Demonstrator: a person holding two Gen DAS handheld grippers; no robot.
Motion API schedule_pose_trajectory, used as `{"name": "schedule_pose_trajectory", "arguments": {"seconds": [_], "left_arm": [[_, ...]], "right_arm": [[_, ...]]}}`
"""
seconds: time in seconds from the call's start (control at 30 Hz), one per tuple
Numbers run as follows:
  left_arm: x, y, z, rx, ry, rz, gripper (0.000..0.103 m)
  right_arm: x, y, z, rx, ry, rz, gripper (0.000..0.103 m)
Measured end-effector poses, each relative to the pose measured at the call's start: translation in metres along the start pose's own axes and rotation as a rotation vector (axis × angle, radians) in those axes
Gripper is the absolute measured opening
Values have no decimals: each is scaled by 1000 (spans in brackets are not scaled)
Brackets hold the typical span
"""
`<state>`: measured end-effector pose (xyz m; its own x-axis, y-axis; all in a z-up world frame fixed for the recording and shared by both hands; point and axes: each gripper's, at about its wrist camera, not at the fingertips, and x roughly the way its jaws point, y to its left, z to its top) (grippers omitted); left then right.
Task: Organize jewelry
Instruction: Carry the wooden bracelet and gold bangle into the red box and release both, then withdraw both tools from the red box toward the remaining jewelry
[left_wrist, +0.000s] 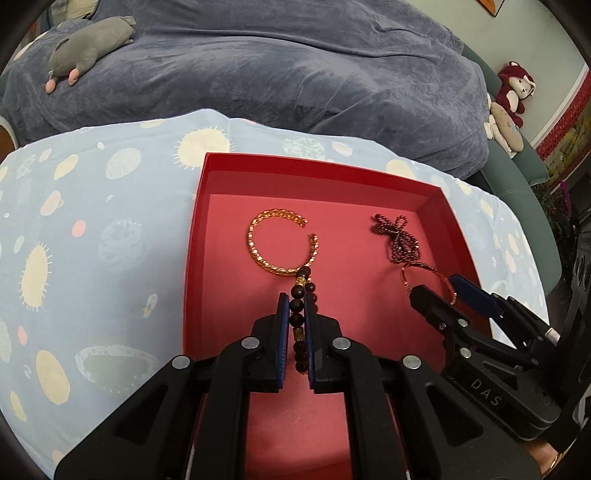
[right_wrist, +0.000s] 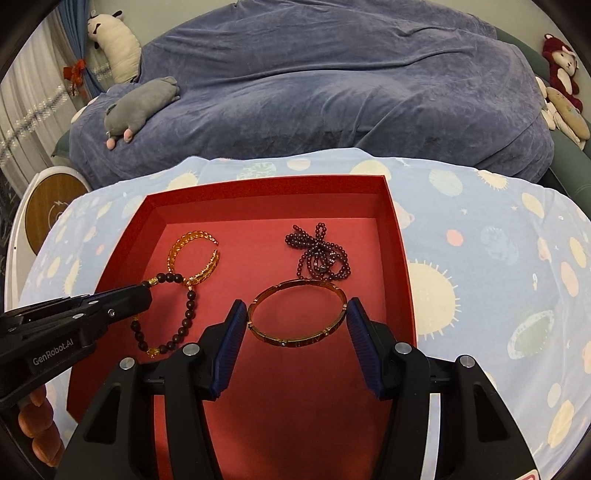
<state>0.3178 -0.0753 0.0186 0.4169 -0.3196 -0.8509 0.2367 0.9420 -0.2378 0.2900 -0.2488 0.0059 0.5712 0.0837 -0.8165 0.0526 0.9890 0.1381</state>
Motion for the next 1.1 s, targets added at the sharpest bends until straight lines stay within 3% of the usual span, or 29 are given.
{"name": "schedule_pose_trajectory", "arguments": {"seconds": [0.27,0.47,0.6,0.87,1.1], "left_arm": [[3,11,-9,-3,-1,64,9],[-8,11,-9,-18,-44,83,28],[-18,7,-8,0,-68,86,32],[-47,-2,-16,3,-100,86,32],[-78,-9,-44,2,-115,77,32]], "right_arm": [[6,2,2,-11,39,-22,55],[-2,6,-1,-35,20,-38,56],[-11,3,-2,-20,7,-36,56],[-46,1,-10,-4,-29,-28,56],[-84,3,-36,3,-50,-29,56]]}}
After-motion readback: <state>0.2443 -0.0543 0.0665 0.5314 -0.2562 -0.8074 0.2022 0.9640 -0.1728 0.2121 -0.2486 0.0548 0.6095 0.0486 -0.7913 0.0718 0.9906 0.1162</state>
